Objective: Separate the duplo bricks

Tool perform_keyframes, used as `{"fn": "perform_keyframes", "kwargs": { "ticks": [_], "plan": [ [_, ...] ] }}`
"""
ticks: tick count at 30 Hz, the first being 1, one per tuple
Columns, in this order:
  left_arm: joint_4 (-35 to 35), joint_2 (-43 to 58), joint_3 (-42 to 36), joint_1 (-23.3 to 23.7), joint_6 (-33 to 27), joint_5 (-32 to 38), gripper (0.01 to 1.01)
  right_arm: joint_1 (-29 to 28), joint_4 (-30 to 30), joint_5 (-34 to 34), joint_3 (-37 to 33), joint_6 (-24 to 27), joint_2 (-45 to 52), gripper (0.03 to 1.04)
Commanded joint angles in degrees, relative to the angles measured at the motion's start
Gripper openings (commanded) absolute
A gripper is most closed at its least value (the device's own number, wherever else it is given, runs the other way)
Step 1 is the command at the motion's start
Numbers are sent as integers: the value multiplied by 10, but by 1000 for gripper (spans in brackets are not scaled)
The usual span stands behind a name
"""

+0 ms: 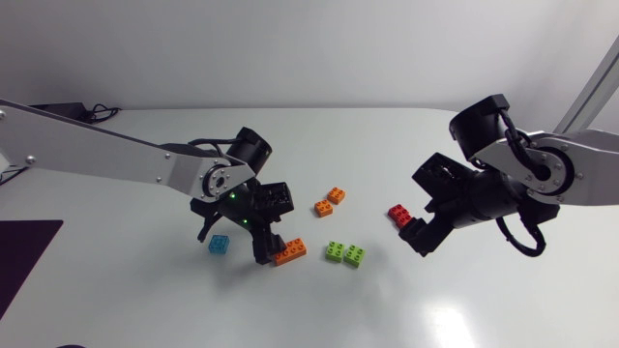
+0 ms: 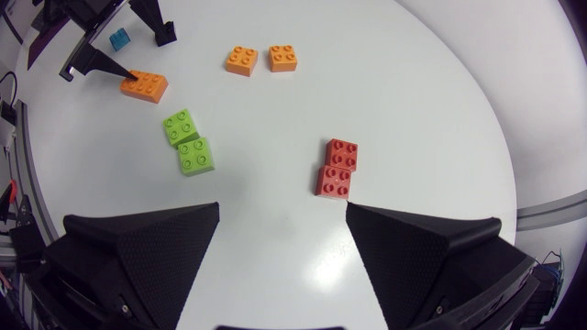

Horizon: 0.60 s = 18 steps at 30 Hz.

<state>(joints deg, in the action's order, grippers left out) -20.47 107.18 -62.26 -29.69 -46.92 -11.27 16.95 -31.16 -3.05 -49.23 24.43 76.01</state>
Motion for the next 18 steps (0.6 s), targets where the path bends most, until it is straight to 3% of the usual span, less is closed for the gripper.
{"fn": "perform_keyframes", "kwargs": {
  "ticks": [1,9,18],
  "plan": [
    [-7,3,17,11,-14,26,818,4,-11,-3,1,-9,-9,993],
    [-32,-112,37,40,-25,24,930,20,-39,-10,-6,-13,-62,993],
    [-42,-238,75,28,13,18,974,34,-67,-4,-19,-43,-123,993]
  ]
}}
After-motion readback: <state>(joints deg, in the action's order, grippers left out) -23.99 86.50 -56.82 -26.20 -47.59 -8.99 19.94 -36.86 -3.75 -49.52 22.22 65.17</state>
